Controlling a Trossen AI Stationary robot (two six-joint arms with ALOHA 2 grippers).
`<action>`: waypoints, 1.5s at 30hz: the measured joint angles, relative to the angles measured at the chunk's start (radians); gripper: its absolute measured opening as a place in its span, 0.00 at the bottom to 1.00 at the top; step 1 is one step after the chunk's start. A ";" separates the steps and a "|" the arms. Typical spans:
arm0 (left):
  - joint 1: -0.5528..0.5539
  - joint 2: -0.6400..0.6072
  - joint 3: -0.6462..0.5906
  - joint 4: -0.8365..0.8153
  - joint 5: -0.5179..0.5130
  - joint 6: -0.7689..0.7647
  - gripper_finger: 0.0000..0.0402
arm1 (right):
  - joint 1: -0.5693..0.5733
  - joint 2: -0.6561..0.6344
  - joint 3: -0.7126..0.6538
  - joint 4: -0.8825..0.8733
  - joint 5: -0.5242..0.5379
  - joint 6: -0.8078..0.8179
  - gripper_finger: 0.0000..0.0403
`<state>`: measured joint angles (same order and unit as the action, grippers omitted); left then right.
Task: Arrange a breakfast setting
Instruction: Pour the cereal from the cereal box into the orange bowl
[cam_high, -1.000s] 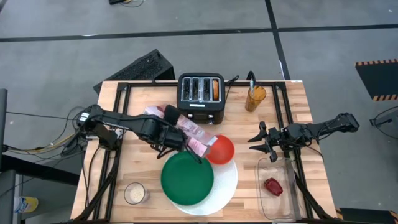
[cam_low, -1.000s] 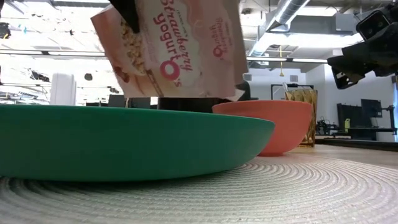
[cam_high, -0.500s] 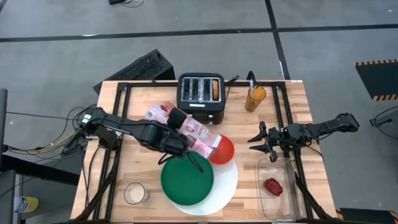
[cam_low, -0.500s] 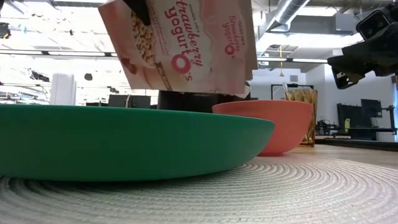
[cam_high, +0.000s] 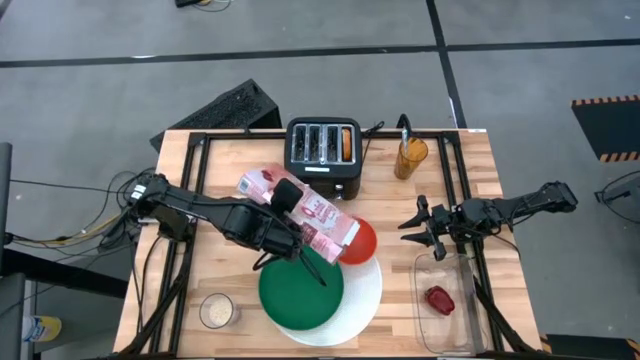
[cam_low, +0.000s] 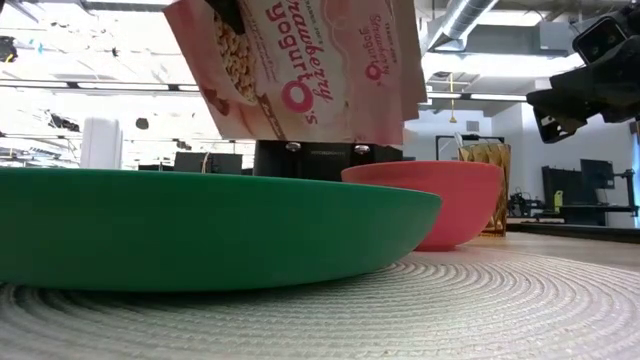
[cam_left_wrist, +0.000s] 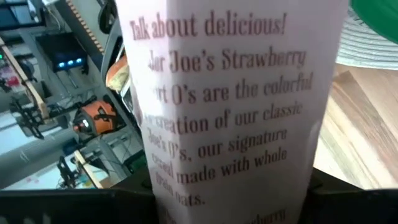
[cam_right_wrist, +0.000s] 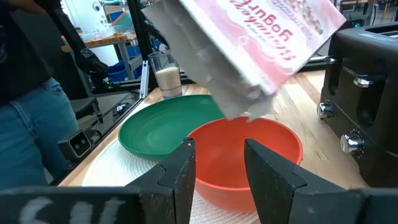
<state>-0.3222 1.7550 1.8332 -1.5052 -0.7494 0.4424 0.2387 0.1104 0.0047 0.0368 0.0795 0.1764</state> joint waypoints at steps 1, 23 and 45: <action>-0.007 0.000 0.000 0.000 -0.001 0.009 0.40 | 0.000 0.000 0.000 0.000 0.000 0.000 0.39; -0.002 0.000 0.000 0.083 -0.110 0.135 0.40 | 0.000 0.000 0.000 0.000 0.000 0.000 0.39; 0.008 0.107 0.021 0.039 -0.246 0.182 0.40 | 0.000 0.000 0.000 0.000 0.000 0.000 0.39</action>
<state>-0.3138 1.8620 1.8545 -1.4663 -0.9957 0.6242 0.2386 0.1104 0.0047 0.0372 0.0792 0.1764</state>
